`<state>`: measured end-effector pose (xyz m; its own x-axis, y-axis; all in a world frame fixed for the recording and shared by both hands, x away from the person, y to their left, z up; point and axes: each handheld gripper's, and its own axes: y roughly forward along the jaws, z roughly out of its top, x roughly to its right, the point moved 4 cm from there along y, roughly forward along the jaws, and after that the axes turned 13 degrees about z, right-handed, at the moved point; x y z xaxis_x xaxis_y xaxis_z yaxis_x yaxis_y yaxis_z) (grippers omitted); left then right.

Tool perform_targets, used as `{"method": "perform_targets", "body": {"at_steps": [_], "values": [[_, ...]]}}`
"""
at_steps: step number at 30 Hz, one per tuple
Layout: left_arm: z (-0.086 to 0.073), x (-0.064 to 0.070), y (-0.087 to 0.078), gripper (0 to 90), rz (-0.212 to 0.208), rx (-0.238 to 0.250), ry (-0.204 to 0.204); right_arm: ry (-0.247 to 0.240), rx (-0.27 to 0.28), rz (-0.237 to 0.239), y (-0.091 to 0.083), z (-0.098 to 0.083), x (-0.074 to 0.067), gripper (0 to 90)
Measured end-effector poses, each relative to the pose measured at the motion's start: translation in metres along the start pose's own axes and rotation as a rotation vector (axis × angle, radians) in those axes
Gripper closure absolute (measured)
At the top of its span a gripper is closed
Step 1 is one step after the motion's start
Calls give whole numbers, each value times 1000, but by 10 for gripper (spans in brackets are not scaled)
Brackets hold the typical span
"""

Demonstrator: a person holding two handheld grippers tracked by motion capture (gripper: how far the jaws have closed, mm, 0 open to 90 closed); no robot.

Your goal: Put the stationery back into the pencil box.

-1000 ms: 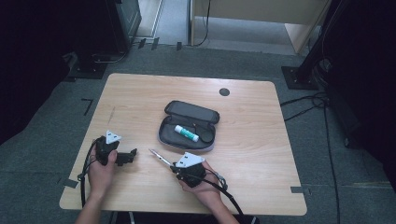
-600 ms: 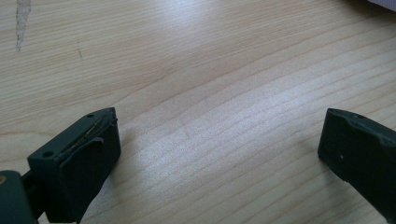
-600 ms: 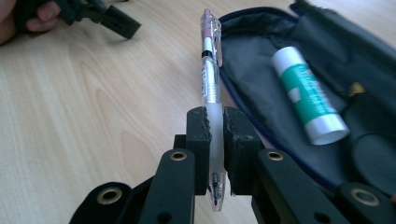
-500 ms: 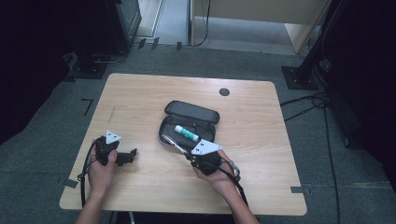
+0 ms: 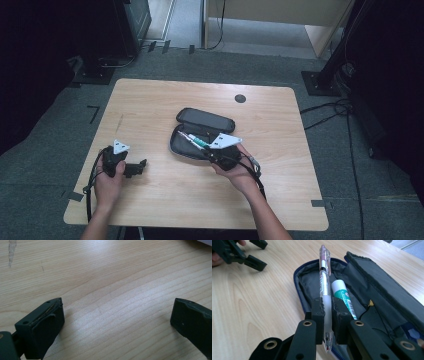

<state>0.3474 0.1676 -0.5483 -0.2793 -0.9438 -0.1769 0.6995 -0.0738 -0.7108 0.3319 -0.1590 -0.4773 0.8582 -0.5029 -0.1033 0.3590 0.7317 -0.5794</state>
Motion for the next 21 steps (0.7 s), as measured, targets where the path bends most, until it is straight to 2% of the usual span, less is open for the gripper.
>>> {"method": "perform_targets", "body": {"at_steps": [3, 9, 13, 21], "values": [[0, 0, 0, 0, 0, 0, 0, 17, -11, 5, 5, 0, 7, 814], [0, 0, 0, 0, 0, 0, 1, 21, -42, 19, 14, -2, 12, 813], [0, 0, 0, 0, -1, 0, 1, 41, -57, 33, 20, -5, 16, 812], [0, 0, 0, 0, 0, 0, 1, 55, -63, 40, 22, -8, 22, 810]]}}
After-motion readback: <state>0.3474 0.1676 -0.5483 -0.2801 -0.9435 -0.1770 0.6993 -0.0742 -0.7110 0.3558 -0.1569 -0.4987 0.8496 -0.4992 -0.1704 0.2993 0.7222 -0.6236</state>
